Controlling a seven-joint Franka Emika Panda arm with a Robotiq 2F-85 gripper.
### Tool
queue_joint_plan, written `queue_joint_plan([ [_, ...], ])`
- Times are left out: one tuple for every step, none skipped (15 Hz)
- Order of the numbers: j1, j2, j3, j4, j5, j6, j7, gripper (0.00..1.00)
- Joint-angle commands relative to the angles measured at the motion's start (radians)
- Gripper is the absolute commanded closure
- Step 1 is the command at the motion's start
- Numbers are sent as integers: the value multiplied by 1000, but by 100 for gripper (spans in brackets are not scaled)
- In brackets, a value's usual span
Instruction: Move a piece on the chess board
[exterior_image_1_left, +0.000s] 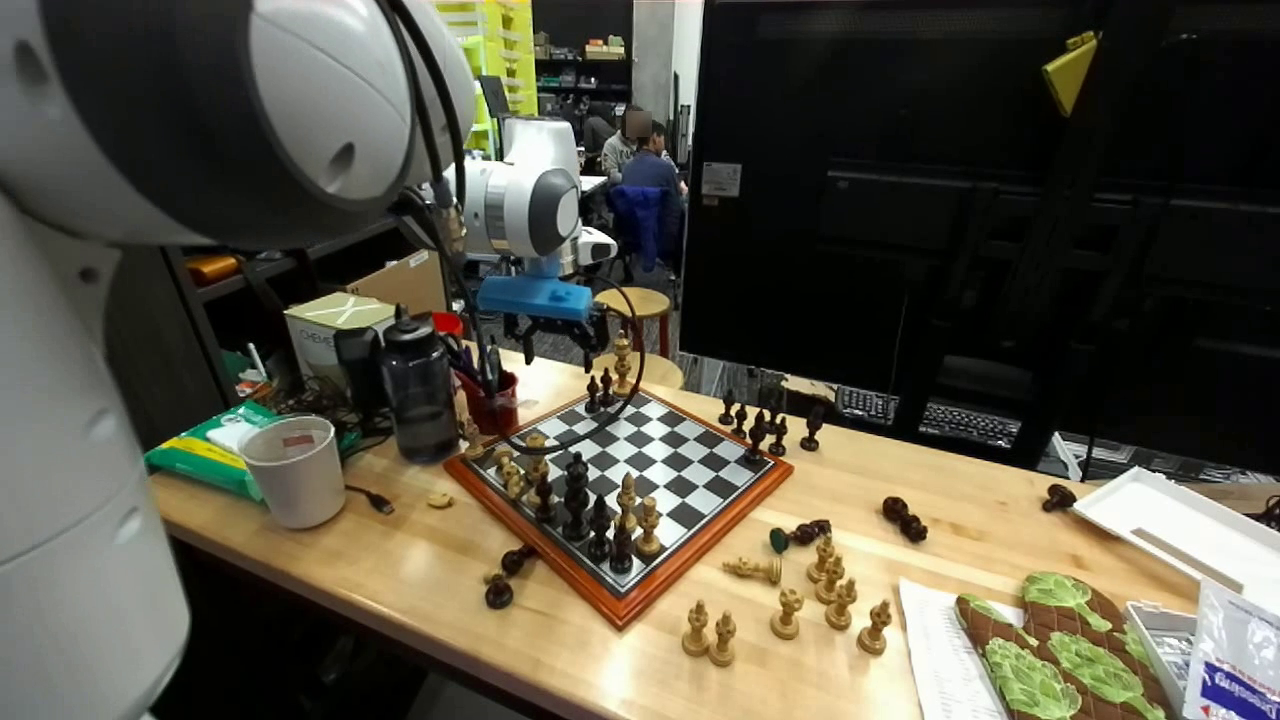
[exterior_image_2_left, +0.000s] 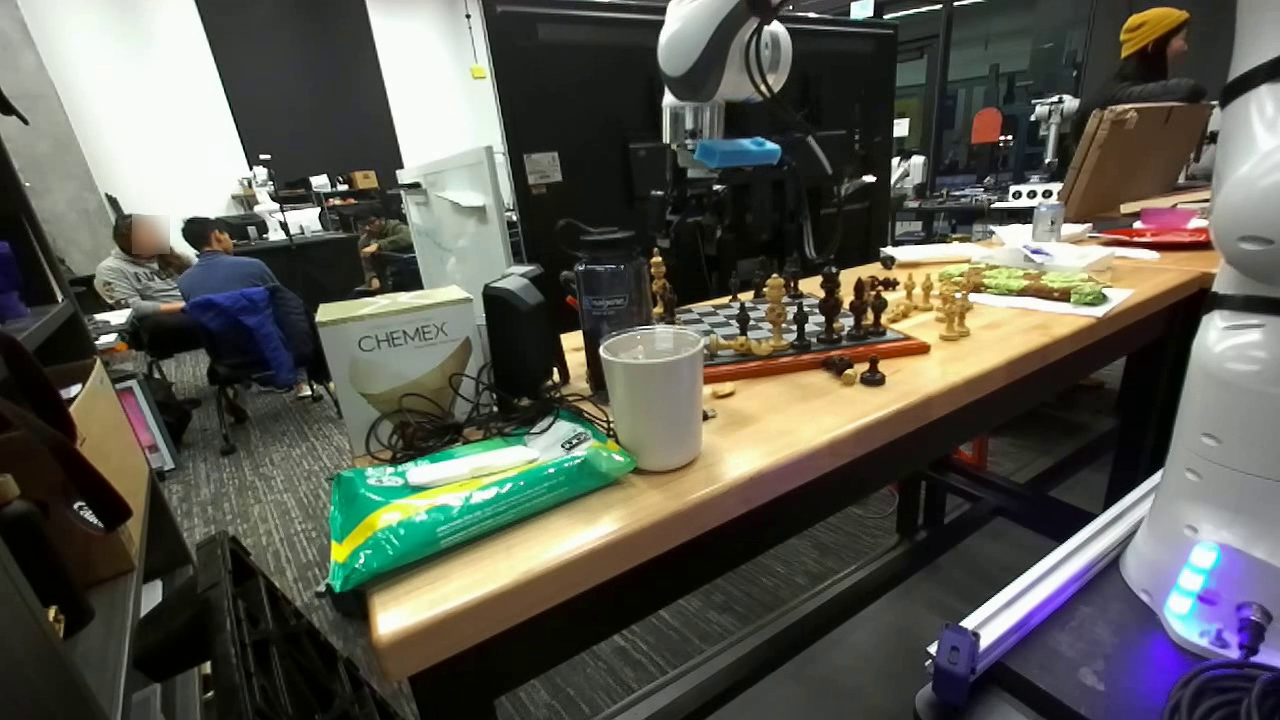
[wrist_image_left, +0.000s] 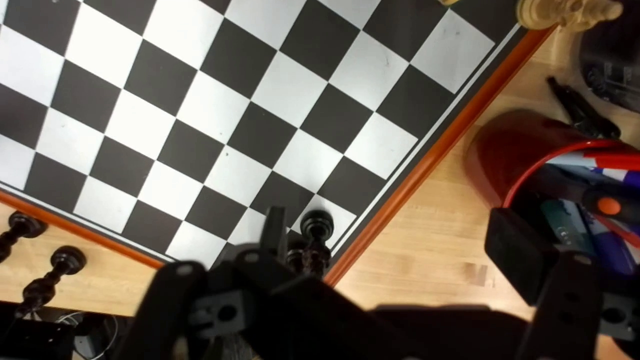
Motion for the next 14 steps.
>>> queue_joint_plan([
  [-1,54,-10,51,-16,4,38,0],
  [-1,57,-9,53,-5,0,30,0],
  [-1,40,-7,30,-1,2,15,0],
  [-1,49,-9,36,-1,2,16,0],
  [-1,55,-10,40,-1,2,17,0],
  [-1,59,-10,44,-1,2,17,0],
  [-1,59,-10,44,-1,2,17,0],
  [-1,66,-13,50,-6,0,25,0],
  [-3,83,-15,64,-6,-5,24,0],
  [-5,97,-17,75,-6,-7,21,0],
  [-6,113,-19,86,-6,-8,19,0],
  [-7,126,-21,95,-6,-10,20,0],
  [-7,140,-23,105,-9,-8,21,0],
  [-8,156,-24,116,-7,-10,19,0],
])
